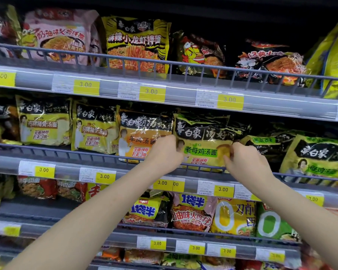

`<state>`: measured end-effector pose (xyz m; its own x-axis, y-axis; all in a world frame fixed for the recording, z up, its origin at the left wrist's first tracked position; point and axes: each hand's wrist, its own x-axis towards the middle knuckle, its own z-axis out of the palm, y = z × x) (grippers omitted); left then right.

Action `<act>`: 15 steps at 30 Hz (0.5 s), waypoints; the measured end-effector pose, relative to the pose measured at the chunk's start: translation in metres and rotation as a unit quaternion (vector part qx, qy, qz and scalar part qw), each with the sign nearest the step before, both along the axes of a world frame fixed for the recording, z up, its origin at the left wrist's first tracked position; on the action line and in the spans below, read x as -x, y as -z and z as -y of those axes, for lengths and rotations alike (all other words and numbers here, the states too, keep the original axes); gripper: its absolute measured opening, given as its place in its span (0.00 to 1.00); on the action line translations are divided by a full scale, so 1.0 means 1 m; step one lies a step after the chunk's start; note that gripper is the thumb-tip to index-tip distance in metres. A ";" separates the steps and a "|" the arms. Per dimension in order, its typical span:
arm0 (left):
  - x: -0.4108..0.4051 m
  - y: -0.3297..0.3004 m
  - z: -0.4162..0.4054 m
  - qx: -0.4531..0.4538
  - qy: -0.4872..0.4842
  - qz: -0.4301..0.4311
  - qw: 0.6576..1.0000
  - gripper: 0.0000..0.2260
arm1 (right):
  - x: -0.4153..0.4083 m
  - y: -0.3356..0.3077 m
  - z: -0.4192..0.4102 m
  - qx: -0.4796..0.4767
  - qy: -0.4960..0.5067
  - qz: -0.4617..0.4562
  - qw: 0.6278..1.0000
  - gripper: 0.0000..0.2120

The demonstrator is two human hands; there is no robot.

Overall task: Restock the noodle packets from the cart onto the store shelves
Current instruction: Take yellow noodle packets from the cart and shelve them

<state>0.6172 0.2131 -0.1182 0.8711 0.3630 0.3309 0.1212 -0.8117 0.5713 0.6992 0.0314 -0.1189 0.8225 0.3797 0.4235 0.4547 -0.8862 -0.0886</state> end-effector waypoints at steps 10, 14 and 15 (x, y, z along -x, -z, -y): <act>0.065 0.013 -0.051 -0.047 0.086 0.020 0.995 0.09 | 0.058 -0.002 -0.028 0.053 -0.050 0.054 0.996 0.10; 0.106 0.033 -0.093 -0.126 0.144 -0.048 0.980 0.10 | 0.103 0.004 -0.071 0.039 -0.112 0.010 0.993 0.10; 0.116 0.041 -0.107 -0.152 0.151 -0.072 0.974 0.10 | 0.114 0.006 -0.083 0.029 -0.126 -0.011 0.991 0.10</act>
<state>0.5013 0.3201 -0.1590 0.9683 -0.0133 0.2494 -0.0890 -0.9515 0.2946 0.5852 0.1140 -0.1250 0.7065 0.5982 0.3782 0.6616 -0.7480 -0.0527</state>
